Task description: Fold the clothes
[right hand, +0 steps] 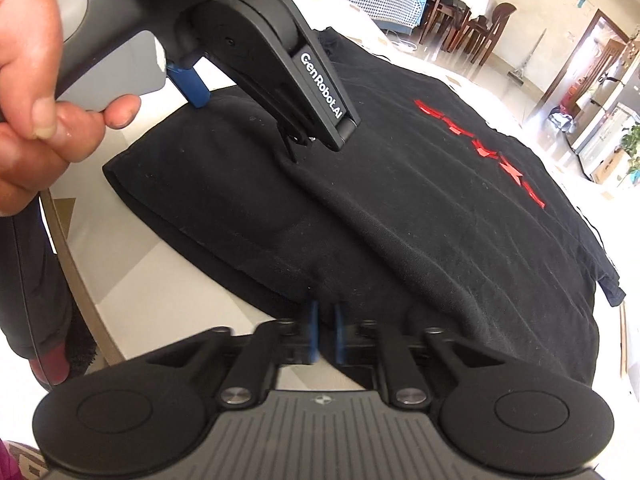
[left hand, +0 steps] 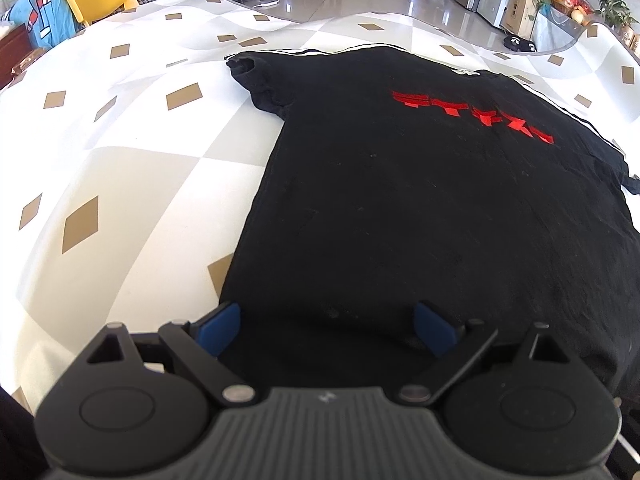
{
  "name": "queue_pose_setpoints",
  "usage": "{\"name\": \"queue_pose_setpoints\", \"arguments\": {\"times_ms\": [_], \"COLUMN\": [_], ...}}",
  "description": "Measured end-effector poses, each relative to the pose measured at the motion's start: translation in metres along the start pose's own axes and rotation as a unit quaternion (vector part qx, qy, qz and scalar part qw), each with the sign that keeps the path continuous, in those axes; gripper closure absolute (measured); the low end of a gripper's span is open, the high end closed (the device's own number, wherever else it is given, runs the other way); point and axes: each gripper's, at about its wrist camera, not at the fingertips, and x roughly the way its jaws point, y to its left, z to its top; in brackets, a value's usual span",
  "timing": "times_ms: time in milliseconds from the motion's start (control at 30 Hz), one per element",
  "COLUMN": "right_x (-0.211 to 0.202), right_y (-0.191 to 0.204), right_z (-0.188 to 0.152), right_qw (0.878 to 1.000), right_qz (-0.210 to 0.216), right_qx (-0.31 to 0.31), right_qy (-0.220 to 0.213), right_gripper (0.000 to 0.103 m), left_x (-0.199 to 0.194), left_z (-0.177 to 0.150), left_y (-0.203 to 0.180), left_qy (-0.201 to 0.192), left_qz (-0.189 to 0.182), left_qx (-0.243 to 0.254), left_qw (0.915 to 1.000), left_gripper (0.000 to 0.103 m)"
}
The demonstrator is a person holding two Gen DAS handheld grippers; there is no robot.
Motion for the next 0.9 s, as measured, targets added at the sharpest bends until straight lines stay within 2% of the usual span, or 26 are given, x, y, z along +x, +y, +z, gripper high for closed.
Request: {"name": "queue_pose_setpoints", "arguments": {"times_ms": [200, 333, 433, 567, 633, 700, 733, 833, 900], "right_x": [-0.001, 0.000, 0.001, -0.005, -0.006, -0.009, -0.010, -0.016, -0.021], "right_y": [-0.008, -0.016, -0.018, -0.014, -0.014, -0.018, -0.020, -0.028, -0.031], "right_z": [0.001, 0.001, 0.001, -0.001, -0.001, 0.000, 0.000, 0.003, 0.005], "right_qw": [0.997, 0.992, 0.991, 0.990, 0.989, 0.989, 0.988, 0.986, 0.984], "right_qz": [0.065, 0.100, 0.110, 0.122, 0.126, 0.128, 0.127, 0.123, 0.125], "right_qx": [0.032, 0.058, 0.061, 0.051, 0.049, 0.060, 0.069, 0.110, 0.129], "right_qy": [0.030, 0.051, 0.055, 0.056, 0.057, 0.052, 0.047, 0.013, -0.015], "right_gripper": [0.096, 0.093, 0.091, 0.078, 0.077, 0.077, 0.077, 0.077, 0.077], "left_x": [-0.001, 0.001, 0.003, 0.004, 0.004, 0.003, 0.004, 0.007, 0.007], "left_z": [0.000, 0.001, 0.000, -0.001, -0.001, 0.000, 0.001, 0.002, 0.002], "left_y": [0.002, 0.005, 0.009, 0.010, 0.010, 0.013, 0.016, 0.024, 0.026], "left_qy": [-0.005, -0.003, 0.003, 0.004, 0.000, -0.004, -0.001, 0.007, 0.004], "left_qz": [0.012, 0.023, 0.029, 0.040, 0.065, 0.087, 0.086, 0.082, 0.095], "left_qx": [-0.002, -0.004, -0.006, -0.001, 0.006, 0.002, -0.007, -0.033, -0.036], "left_qw": [0.9999, 0.9997, 0.9996, 0.9992, 0.9979, 0.9962, 0.9963, 0.9961, 0.9948], "left_gripper": [0.009, 0.009, 0.008, 0.004, 0.001, 0.001, 0.001, 0.001, 0.001]}}
